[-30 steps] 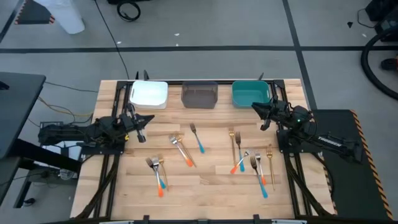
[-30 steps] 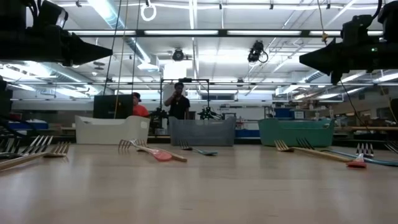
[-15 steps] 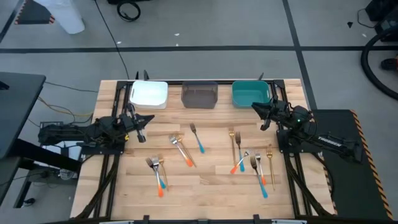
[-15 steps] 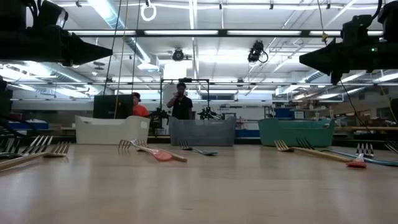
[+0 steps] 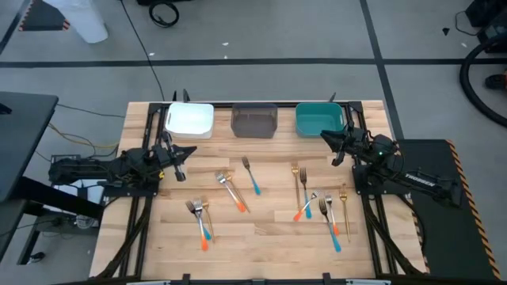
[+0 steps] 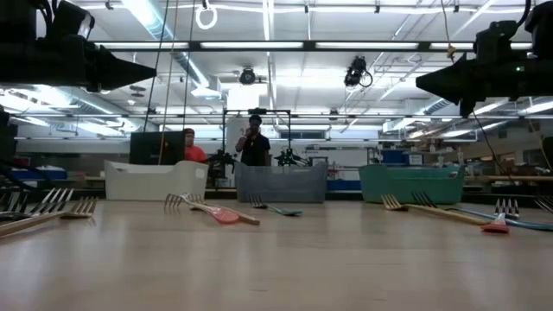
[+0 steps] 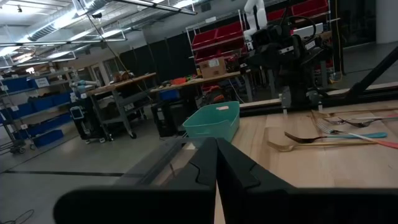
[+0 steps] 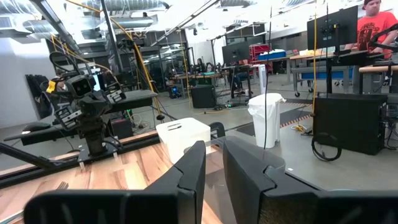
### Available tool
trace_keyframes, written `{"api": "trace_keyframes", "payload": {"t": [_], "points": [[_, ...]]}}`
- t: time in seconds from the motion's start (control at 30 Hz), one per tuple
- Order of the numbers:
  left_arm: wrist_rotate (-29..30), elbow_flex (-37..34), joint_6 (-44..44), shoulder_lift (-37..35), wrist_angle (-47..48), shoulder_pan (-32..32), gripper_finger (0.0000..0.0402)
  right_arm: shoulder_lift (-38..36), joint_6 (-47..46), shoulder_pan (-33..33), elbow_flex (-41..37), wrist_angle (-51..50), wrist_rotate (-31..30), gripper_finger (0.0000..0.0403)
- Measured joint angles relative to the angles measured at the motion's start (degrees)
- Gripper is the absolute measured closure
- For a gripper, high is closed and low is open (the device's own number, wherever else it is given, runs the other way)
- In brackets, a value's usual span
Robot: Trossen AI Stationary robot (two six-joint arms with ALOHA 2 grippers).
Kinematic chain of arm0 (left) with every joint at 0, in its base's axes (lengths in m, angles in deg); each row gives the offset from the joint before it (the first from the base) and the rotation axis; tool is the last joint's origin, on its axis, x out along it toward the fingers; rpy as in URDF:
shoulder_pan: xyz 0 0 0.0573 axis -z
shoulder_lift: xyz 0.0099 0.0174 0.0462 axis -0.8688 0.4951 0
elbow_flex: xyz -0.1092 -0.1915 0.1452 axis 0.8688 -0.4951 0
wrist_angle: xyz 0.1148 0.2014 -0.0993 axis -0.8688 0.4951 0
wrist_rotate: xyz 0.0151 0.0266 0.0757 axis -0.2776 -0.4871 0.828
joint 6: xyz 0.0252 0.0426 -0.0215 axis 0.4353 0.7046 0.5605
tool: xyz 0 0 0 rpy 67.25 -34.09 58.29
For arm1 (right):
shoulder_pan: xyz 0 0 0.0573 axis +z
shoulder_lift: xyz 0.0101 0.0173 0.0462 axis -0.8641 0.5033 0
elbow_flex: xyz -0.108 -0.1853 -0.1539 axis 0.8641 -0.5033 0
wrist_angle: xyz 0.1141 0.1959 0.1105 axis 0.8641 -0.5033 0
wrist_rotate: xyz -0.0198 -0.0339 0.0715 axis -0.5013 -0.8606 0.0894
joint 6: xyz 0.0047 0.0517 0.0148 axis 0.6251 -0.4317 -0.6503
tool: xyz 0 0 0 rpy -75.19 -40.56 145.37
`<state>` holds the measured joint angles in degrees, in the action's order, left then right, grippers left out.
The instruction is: Sort silverware by color (type)
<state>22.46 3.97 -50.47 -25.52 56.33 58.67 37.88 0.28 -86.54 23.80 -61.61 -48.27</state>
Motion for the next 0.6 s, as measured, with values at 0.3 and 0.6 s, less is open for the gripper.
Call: {"api": "trace_keyframes", "payload": {"t": [0.3, 0.6], "points": [[0.0, 0.0, -17.2, 0.0, -1.6, 0.0, 0.0392, 0.0, 0.0, 0.0, 0.0, 0.0, 0.0, 0.0334], [0.0, 0.0, -31.6, 0.0, -8.3, 0.0, 0.0392, 0.0, 1.2, 0.0, 0.0, 0.6, 0.0, 0.0334]]}}
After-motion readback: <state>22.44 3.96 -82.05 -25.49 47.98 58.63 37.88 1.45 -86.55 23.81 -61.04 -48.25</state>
